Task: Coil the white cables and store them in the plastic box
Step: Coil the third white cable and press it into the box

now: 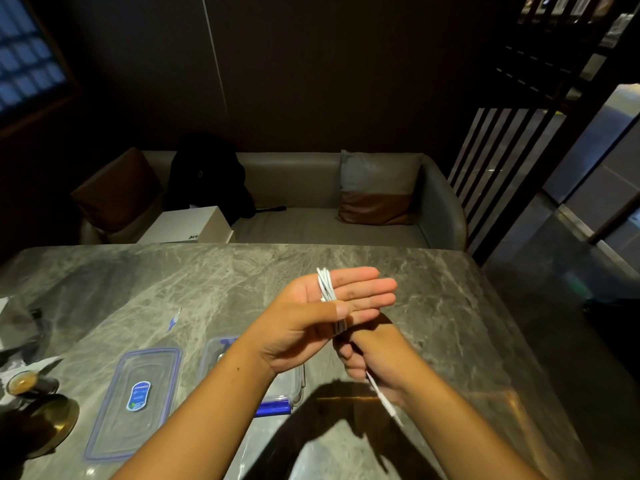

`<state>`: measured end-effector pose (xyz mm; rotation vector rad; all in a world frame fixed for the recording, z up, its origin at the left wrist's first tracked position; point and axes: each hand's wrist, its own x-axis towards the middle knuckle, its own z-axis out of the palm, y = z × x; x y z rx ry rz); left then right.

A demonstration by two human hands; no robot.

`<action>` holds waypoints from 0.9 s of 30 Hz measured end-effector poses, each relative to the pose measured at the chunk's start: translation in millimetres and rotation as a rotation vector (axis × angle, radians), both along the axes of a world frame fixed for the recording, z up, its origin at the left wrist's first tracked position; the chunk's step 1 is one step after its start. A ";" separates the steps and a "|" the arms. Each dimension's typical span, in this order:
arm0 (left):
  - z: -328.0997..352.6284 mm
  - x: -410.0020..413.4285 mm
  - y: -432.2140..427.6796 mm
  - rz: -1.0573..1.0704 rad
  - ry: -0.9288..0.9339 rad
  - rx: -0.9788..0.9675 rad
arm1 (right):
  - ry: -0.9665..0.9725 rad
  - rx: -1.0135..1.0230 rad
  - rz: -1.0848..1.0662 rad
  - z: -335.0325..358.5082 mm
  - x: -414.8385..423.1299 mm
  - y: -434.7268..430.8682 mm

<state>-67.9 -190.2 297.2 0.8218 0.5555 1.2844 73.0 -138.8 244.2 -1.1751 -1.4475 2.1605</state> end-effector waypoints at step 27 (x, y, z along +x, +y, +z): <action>-28.6 0.6 3.8 -0.090 0.085 -0.186 | -0.418 0.948 0.378 106.5 27.4 27.3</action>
